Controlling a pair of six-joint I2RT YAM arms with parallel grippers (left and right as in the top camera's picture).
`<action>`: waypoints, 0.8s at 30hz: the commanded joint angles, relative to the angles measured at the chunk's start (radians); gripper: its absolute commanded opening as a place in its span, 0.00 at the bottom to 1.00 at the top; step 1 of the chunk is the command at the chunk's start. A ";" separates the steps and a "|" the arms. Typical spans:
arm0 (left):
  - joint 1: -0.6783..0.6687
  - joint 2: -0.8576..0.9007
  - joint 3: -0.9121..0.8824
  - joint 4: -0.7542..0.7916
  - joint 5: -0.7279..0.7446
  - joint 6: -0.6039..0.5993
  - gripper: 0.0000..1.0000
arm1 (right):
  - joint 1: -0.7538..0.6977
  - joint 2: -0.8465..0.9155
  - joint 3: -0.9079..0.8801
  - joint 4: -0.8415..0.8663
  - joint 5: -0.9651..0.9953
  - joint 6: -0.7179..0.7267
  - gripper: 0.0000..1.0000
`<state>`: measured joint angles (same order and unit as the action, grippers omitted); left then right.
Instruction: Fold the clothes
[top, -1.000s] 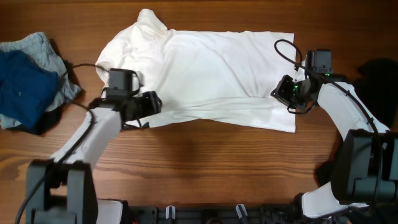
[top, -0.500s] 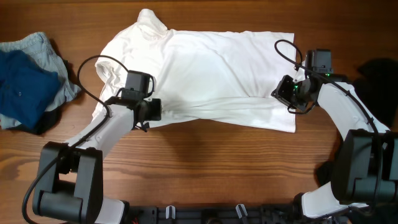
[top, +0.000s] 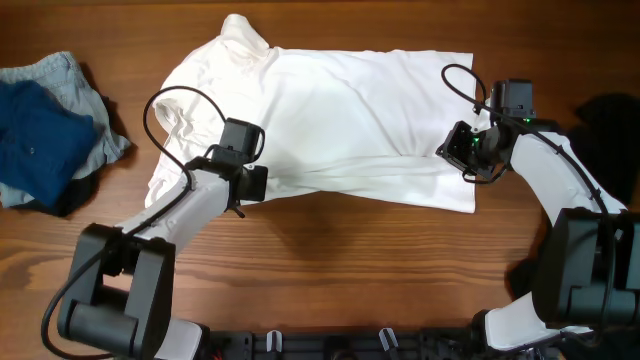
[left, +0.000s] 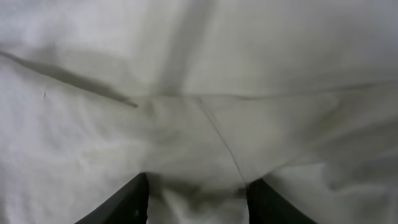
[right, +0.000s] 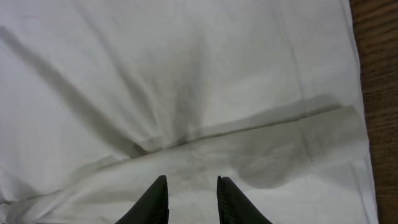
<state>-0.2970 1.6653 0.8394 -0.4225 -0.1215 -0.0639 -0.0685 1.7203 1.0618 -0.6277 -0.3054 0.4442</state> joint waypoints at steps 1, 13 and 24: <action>-0.016 0.039 -0.004 0.003 -0.026 0.011 0.49 | 0.000 -0.008 -0.010 -0.003 0.021 0.003 0.26; -0.014 -0.009 0.002 0.042 -0.056 0.008 0.22 | 0.000 -0.008 -0.010 -0.014 0.040 0.003 0.26; -0.013 -0.023 0.042 0.150 -0.108 -0.010 0.12 | 0.000 -0.008 -0.010 -0.017 0.044 0.004 0.25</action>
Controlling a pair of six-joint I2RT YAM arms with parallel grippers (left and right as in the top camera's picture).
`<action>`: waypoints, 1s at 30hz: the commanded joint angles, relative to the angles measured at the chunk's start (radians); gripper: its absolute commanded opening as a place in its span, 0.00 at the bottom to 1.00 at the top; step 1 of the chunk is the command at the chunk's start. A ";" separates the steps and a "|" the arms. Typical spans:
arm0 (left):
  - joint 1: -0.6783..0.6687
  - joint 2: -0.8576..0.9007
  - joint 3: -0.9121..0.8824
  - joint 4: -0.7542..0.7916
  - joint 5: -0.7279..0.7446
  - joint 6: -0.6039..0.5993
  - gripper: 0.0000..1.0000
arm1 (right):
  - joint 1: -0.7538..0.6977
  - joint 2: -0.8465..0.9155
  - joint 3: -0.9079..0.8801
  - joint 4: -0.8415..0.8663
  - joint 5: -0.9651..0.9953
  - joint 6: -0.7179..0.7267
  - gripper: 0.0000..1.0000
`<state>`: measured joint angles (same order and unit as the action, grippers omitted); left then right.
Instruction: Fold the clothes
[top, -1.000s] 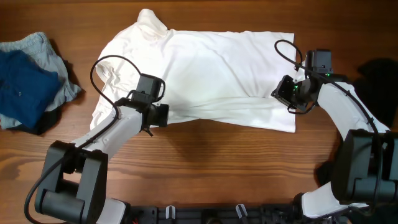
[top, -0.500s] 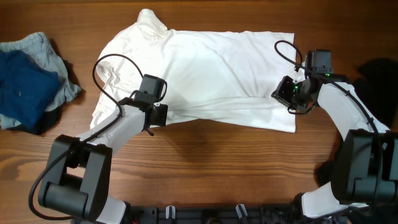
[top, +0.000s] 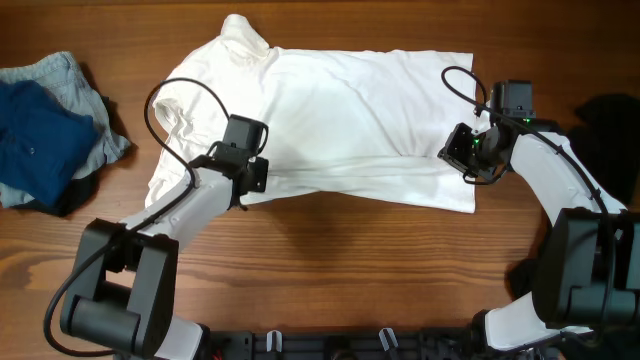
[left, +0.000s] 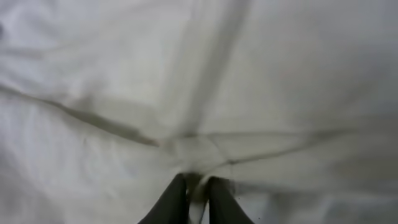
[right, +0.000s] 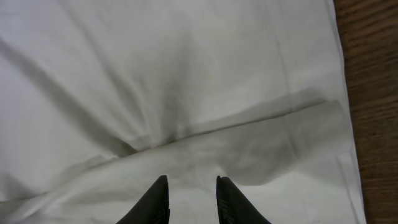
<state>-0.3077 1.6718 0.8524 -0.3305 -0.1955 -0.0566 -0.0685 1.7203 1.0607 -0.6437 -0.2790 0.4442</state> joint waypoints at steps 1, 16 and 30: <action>-0.002 -0.028 0.029 0.099 -0.034 -0.037 0.12 | 0.000 -0.008 -0.008 -0.001 0.018 0.005 0.26; -0.003 -0.047 0.029 -0.092 0.084 -0.108 0.42 | -0.001 -0.008 -0.008 -0.020 0.024 0.003 0.26; -0.011 0.011 0.029 -0.131 0.092 -0.108 0.37 | -0.001 -0.008 -0.008 -0.024 0.024 0.002 0.26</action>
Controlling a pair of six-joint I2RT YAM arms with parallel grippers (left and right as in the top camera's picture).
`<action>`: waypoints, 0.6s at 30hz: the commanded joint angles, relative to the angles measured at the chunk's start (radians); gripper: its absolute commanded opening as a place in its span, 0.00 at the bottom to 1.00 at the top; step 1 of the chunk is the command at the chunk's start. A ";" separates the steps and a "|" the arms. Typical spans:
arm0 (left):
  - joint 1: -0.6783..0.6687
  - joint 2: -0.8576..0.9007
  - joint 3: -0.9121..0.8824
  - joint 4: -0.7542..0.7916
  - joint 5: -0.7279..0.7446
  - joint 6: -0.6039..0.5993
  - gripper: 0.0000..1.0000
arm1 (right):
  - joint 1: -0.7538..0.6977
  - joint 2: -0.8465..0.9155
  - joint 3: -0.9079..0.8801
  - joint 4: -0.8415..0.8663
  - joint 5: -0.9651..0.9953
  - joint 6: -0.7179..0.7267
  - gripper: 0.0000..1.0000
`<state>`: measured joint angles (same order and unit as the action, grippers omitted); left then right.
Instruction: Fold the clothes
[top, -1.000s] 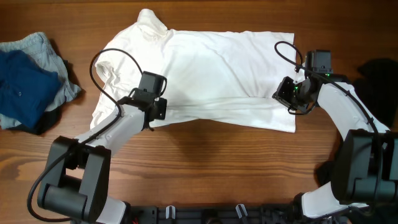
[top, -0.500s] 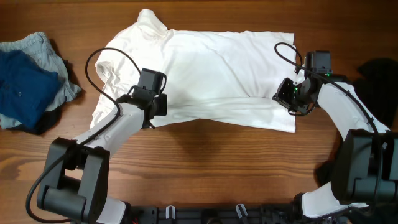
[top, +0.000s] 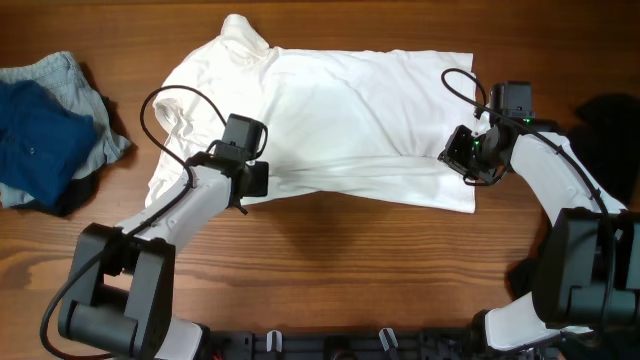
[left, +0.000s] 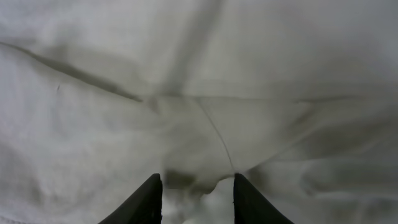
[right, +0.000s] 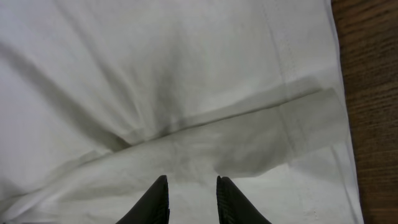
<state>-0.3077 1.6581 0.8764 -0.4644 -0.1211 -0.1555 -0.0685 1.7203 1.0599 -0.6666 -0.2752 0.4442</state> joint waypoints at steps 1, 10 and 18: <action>-0.012 0.025 0.005 0.012 0.018 -0.009 0.35 | -0.001 -0.008 -0.008 -0.001 0.021 0.003 0.26; -0.020 0.025 -0.003 -0.001 0.020 -0.010 0.34 | -0.001 -0.008 -0.008 -0.001 0.021 0.002 0.26; -0.019 0.026 -0.009 0.016 0.008 -0.009 0.15 | -0.001 -0.008 -0.008 -0.002 0.021 0.002 0.26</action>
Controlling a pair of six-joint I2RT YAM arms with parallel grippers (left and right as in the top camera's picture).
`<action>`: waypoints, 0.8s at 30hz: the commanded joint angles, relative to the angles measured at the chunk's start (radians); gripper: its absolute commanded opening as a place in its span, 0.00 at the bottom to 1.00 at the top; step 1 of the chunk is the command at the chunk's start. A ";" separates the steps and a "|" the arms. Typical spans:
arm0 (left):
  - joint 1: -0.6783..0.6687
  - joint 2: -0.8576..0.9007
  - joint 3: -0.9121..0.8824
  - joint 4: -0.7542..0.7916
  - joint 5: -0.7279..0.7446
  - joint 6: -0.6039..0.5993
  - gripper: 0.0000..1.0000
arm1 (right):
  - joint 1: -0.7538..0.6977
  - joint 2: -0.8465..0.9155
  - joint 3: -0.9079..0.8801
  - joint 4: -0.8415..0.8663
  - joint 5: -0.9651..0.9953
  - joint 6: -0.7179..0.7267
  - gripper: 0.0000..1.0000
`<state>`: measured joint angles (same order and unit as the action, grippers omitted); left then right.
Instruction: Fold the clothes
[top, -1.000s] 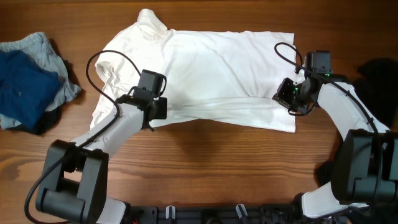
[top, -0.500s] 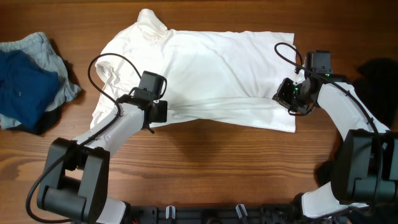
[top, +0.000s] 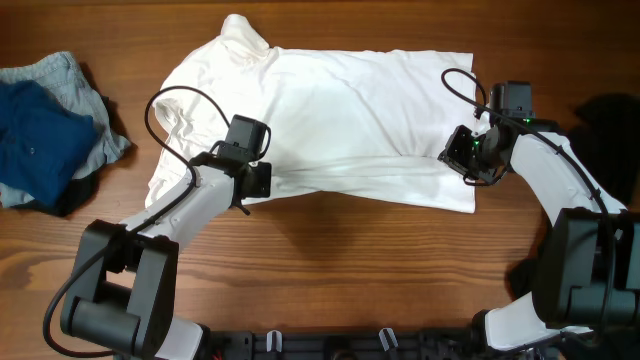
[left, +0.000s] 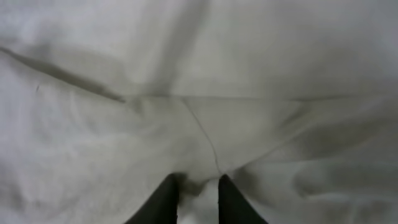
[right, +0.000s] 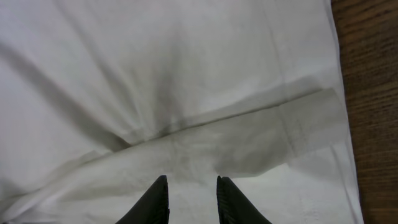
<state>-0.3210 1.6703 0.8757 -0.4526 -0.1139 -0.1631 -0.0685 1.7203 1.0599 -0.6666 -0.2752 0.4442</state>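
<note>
A white shirt (top: 330, 110) lies spread on the wooden table (top: 350, 270), collar to the left, its near edge turned up in a long fold. At that fold's left end, my left gripper (top: 262, 180) is down on the cloth. The left wrist view shows its fingers close together with a ridge of shirt (left: 205, 149) pinched between them (left: 198, 194). At the shirt's right end my right gripper (top: 460, 150) is low over the hem, open (right: 192, 193), with flat cloth between its fingers. The folded-over strip (right: 267, 137) runs just ahead of it.
A pile of blue and grey clothes (top: 45, 130) lies at the table's left edge. A dark garment (top: 610, 115) sits at the right edge. Bare wood (right: 373, 93) shows right of the shirt's hem and along the table's front.
My left gripper's fingers have come much closer together on a ridge of shirt. The right gripper and the shirt's outline look unchanged.
First my left gripper stood wide open on the shirt's near fold. Then it was pinched on cloth, then open again, and now it is narrow on the cloth once more. My right gripper stayed open over the hem throughout, and the shirt barely shifted.
</note>
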 joint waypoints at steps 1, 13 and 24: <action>-0.006 0.013 -0.008 0.006 0.001 -0.002 0.11 | -0.001 -0.008 -0.008 -0.004 0.021 0.002 0.26; -0.006 0.011 0.015 0.114 -0.108 0.000 0.04 | -0.001 -0.008 -0.008 -0.006 0.021 0.001 0.26; 0.004 -0.017 0.025 -0.021 0.090 0.002 0.49 | -0.001 -0.008 -0.008 -0.005 0.028 0.001 0.26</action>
<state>-0.3206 1.6703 0.8906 -0.3985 -0.1520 -0.1638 -0.0689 1.7203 1.0595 -0.6731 -0.2668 0.4442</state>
